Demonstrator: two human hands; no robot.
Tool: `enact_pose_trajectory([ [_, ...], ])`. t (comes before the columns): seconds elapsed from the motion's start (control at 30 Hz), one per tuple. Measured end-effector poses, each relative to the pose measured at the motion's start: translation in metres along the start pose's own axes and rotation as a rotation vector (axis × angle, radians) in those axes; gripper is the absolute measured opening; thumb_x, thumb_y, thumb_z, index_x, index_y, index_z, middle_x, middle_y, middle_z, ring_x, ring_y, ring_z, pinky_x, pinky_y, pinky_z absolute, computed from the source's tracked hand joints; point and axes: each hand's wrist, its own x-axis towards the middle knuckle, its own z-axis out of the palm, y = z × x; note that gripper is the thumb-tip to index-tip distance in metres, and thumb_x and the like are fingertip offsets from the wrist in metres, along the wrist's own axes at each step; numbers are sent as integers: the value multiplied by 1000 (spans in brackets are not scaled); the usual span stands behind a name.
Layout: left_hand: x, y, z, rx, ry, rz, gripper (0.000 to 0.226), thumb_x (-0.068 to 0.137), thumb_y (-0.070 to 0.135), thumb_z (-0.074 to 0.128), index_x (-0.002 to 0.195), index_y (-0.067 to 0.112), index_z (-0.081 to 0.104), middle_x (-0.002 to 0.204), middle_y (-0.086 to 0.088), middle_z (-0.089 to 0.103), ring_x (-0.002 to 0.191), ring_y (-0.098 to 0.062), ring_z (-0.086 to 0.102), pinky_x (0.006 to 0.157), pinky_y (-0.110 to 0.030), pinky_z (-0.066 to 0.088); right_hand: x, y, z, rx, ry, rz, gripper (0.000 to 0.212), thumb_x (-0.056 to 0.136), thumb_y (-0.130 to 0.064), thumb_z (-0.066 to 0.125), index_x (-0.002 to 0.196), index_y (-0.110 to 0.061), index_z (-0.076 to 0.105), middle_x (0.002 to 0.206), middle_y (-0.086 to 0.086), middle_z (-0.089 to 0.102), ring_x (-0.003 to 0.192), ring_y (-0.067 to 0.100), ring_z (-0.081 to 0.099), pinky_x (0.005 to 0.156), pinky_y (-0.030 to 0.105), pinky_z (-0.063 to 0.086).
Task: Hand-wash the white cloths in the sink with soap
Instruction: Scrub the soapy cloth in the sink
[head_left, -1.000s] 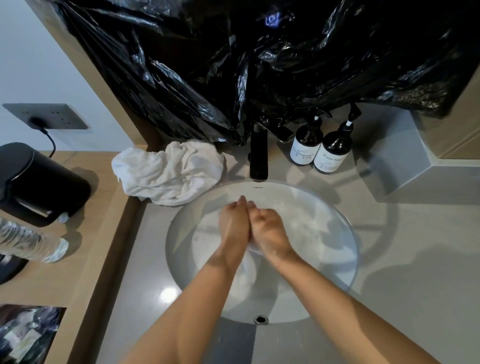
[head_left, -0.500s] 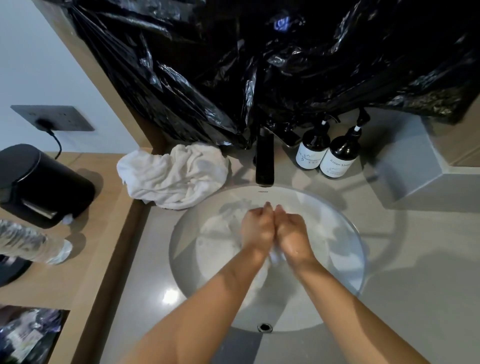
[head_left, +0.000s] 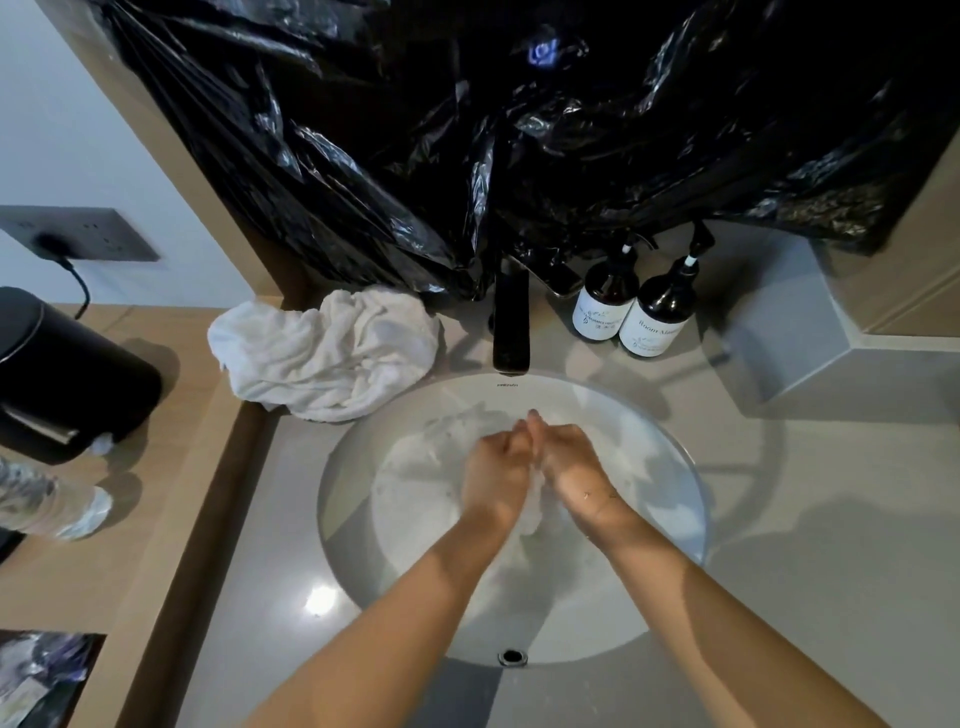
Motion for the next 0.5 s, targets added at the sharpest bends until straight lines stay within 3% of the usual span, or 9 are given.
enact_pose_trajectory([
  [0.03,5,-2,-11,1,10,-30,45,98,38,43,71,11,66,70,-4,69,72,-21,67,72,-35,54,-3,1,-1,-70,-60,-20,50,99,-43,47,62,-11,56,51,-2,51,47,12,49,51,21,38],
  [0.1,12,-7,-36,182,15,61,50,102,40,41,62,13,56,63,2,61,62,-15,60,62,-28,47,-6,9,-4,-169,-102,-55,51,97,-48,48,56,-18,41,44,-8,35,38,8,34,44,19,32],
  [0.17,10,-14,-51,494,8,219,53,102,43,39,57,15,38,55,4,47,55,-15,48,55,-28,34,-3,21,-10,-192,-96,-101,52,95,-50,51,57,-19,34,50,-4,32,45,12,32,51,24,33],
  [0.23,16,-29,-54,770,42,331,50,102,45,38,61,17,37,61,2,48,63,-21,52,59,-32,35,1,38,-11,-365,-161,-208,45,96,-47,52,63,-17,44,60,-1,42,57,17,43,63,31,39],
  [0.3,28,-49,-54,1010,12,367,40,102,44,36,78,17,53,87,-2,59,90,-22,58,71,-33,44,5,59,-3,-748,-241,-382,33,100,-43,44,88,-16,58,88,1,54,87,19,54,82,30,40],
  [0.37,33,-73,-45,1189,-112,359,33,102,41,37,110,17,58,114,-3,55,112,-22,51,89,-33,43,14,80,7,-999,-269,-418,38,100,-45,42,121,-16,53,133,7,46,127,25,40,105,32,30],
  [0.43,34,-94,-37,1228,-213,322,34,95,34,37,115,18,59,117,-3,56,113,-25,54,92,-38,42,21,98,18,-1039,-225,-297,53,97,-49,40,143,-22,36,159,6,18,146,26,15,119,43,14],
  [0.47,34,-102,-33,1165,-230,290,35,89,33,36,109,20,63,111,-2,59,106,-25,58,87,-41,46,26,107,23,-1034,-205,-266,58,96,-51,37,147,-23,33,160,7,15,148,27,15,118,48,17],
  [0.5,36,-111,-30,1105,-239,277,32,84,32,38,101,23,64,103,-1,61,97,-25,61,80,-42,49,25,112,28,-1035,-168,-258,61,94,-53,34,146,-22,37,158,10,25,145,29,27,114,51,28],
])
